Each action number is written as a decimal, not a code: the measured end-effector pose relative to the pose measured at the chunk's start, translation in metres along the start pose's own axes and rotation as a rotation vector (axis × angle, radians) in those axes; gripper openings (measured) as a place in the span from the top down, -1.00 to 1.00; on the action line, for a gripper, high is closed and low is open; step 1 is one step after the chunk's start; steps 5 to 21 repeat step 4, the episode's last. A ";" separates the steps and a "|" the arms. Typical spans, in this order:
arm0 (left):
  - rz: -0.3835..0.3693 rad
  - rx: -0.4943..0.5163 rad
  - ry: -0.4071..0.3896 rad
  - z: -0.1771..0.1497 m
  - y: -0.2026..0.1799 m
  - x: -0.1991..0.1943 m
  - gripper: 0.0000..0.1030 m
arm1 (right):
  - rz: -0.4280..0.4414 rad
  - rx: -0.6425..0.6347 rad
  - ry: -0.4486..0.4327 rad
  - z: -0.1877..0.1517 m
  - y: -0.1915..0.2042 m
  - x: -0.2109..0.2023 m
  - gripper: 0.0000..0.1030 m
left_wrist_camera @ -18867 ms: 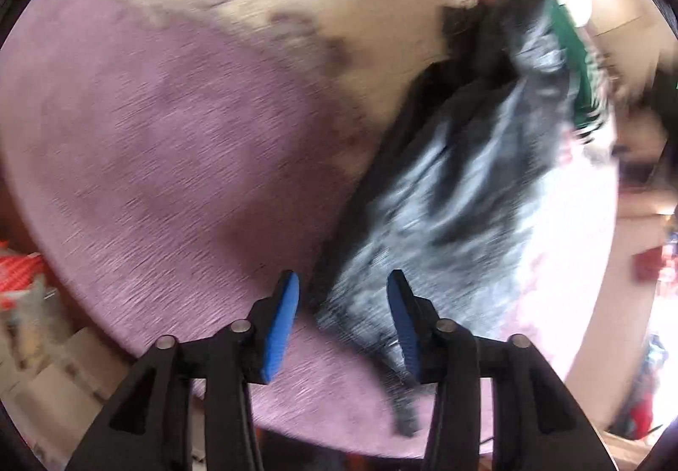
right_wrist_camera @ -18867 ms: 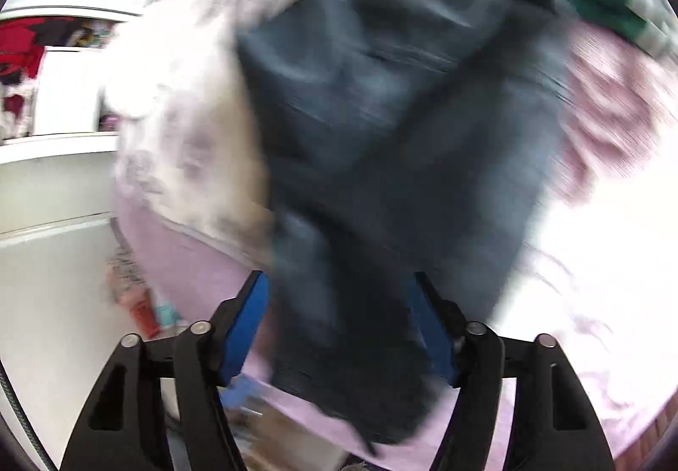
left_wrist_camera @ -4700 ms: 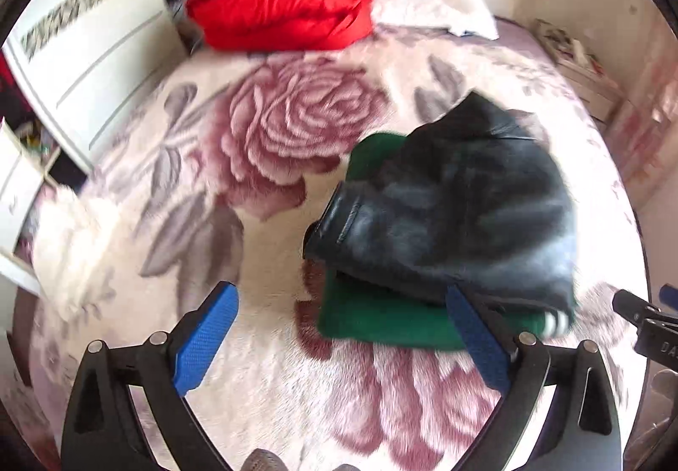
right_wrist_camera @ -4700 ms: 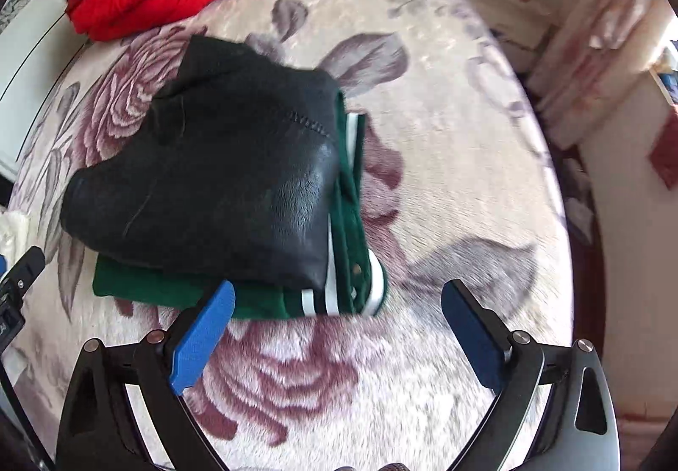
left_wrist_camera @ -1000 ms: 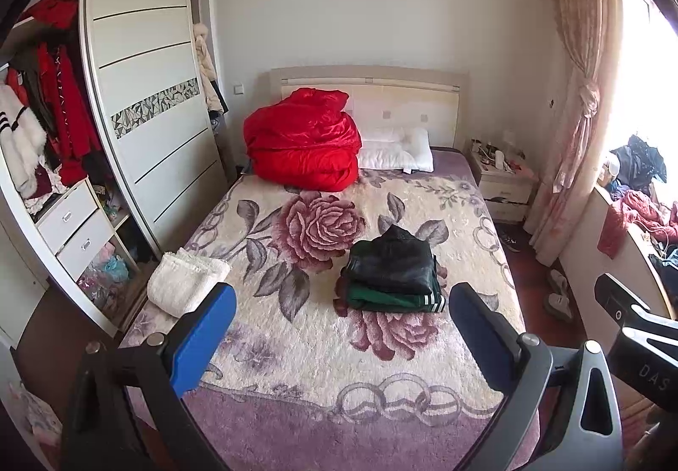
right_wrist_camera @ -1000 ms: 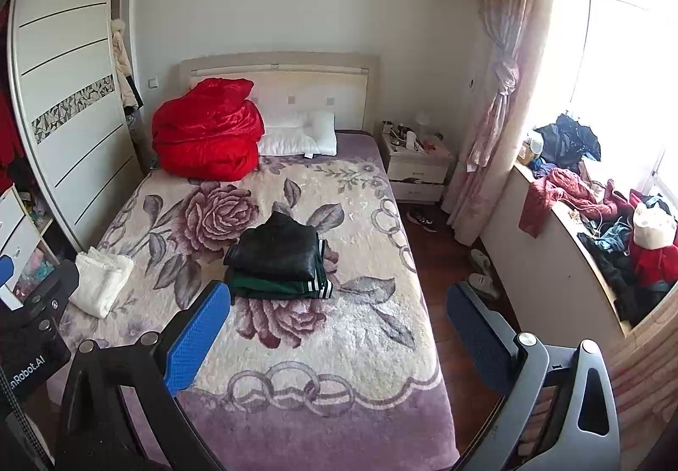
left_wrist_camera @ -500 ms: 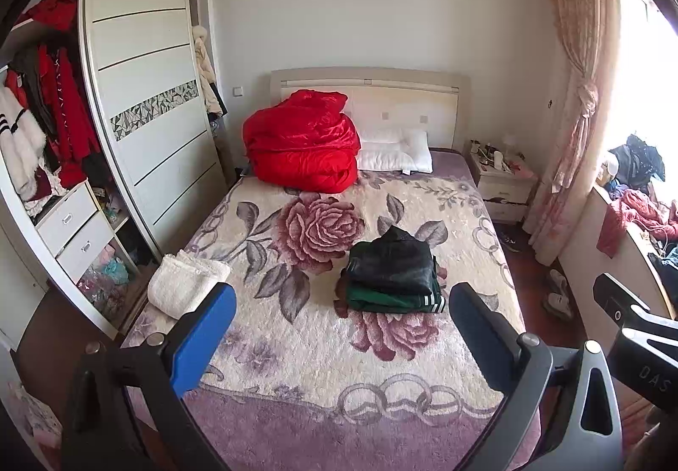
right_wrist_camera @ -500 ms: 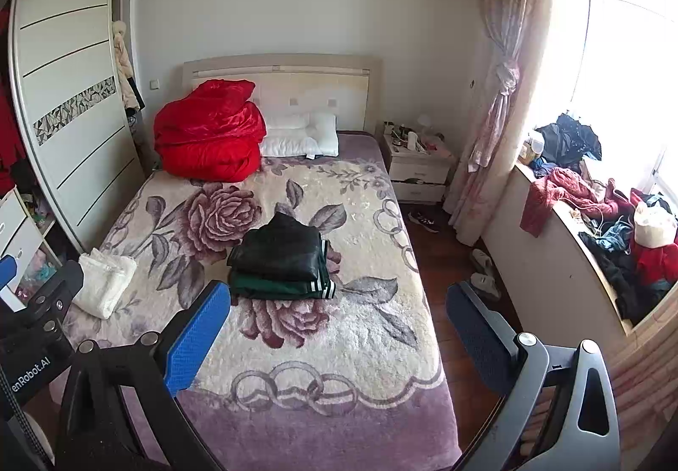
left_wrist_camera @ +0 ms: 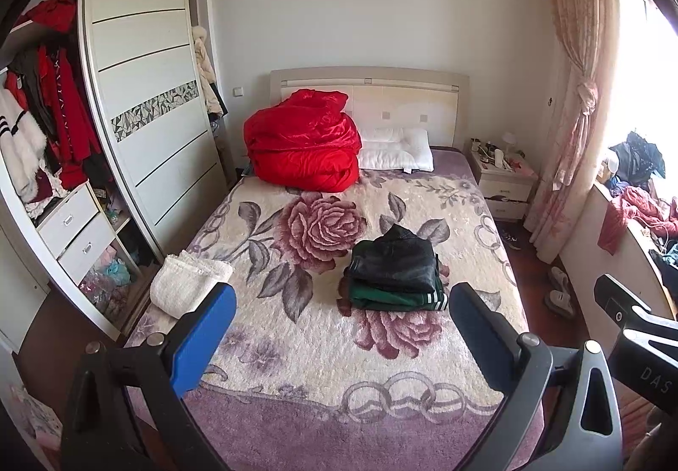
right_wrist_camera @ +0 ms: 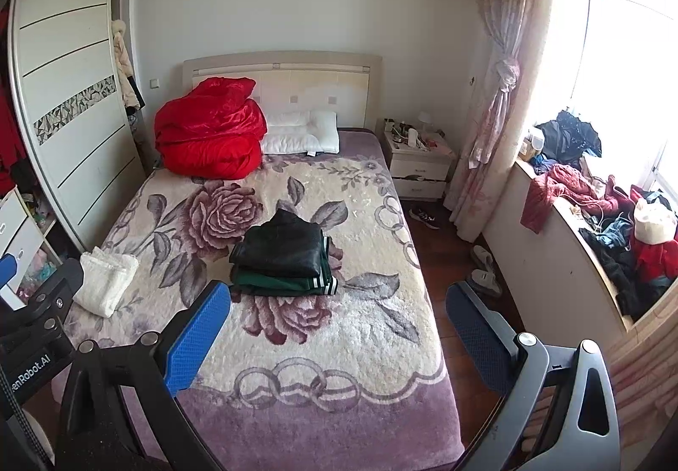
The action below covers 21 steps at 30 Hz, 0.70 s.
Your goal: Fold large clothes
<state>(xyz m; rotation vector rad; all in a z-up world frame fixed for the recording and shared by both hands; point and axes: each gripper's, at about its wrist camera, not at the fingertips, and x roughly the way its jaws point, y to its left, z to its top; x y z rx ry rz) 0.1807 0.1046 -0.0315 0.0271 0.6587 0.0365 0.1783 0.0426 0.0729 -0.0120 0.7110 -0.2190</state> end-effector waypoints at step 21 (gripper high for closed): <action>0.003 0.001 -0.003 -0.003 0.005 -0.001 -1.00 | -0.003 0.000 -0.001 -0.003 0.001 -0.003 -1.00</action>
